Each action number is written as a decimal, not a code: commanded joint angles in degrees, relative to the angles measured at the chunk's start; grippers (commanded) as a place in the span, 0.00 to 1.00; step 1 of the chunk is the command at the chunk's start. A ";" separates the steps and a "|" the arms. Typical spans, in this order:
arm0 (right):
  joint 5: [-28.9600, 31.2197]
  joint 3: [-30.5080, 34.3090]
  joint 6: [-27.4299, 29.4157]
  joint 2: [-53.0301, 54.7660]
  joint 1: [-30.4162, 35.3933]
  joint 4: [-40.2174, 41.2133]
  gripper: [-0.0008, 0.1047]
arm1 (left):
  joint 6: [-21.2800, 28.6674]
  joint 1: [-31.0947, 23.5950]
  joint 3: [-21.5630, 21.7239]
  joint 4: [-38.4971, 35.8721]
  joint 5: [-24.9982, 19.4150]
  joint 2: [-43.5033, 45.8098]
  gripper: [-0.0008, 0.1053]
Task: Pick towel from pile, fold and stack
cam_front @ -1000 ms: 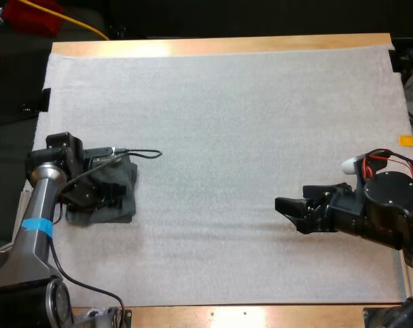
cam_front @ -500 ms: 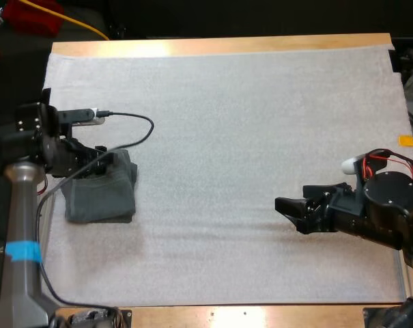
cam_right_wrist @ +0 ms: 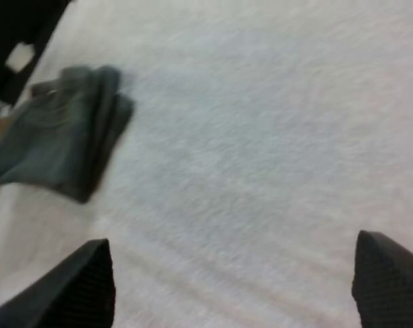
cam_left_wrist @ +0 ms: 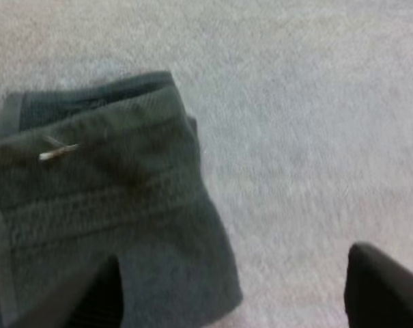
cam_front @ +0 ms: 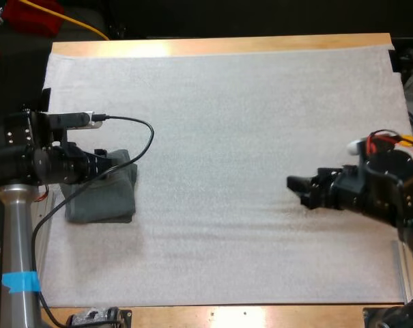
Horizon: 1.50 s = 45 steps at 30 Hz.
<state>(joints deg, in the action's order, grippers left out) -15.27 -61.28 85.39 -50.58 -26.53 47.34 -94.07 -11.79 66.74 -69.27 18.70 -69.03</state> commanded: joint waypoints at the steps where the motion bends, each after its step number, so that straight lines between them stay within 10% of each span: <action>1: -0.50 0.12 1.52 0.07 1.77 1.19 0.67 | 0.17 0.07 0.27 -0.34 0.75 0.79 0.62; 17: -5.99 0.12 9.03 1.20 26.63 8.65 0.67 | 1.55 8.09 0.27 -1.21 -1.59 5.33 0.62; 27: 8.58 0.12 18.25 5.07 26.88 14.16 0.67 | 1.55 8.09 0.27 -0.80 -10.61 12.92 0.62; 45: 9.11 0.12 19.44 18.13 26.84 18.20 0.67 | 0.73 8.09 -9.96 2.74 -14.27 33.59 0.62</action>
<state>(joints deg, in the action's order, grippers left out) -6.32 -61.28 104.18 -32.94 0.38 64.84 -92.73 -3.91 57.08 -66.82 5.10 -36.11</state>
